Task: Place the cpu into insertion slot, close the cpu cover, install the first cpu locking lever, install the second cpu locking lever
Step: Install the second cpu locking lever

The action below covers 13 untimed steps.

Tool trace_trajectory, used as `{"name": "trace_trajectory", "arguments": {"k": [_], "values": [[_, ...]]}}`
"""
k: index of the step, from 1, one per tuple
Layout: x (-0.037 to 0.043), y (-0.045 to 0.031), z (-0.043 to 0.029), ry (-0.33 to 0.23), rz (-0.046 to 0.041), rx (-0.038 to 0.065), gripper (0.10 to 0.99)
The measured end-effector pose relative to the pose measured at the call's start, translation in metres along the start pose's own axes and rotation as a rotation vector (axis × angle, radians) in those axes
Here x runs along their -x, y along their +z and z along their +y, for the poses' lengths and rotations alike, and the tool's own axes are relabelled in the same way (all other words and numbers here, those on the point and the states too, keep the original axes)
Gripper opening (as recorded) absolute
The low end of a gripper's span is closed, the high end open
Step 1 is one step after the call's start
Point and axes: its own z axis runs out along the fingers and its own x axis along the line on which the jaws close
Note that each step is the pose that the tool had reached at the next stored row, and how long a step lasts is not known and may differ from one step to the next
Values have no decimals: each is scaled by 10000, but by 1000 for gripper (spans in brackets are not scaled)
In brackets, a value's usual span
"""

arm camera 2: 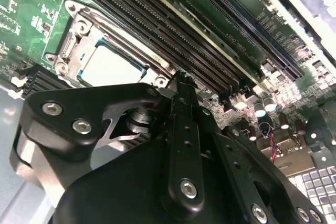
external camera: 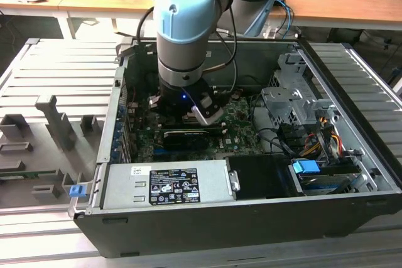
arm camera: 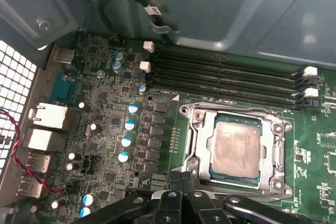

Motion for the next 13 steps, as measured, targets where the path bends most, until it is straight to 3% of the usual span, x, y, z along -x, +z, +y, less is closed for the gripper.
{"name": "trace_trajectory", "arguments": {"k": [6,13], "values": [[-2,47,-13,-5,0,26,106],[-15,67,-17,-23,-23,182,106]]}}
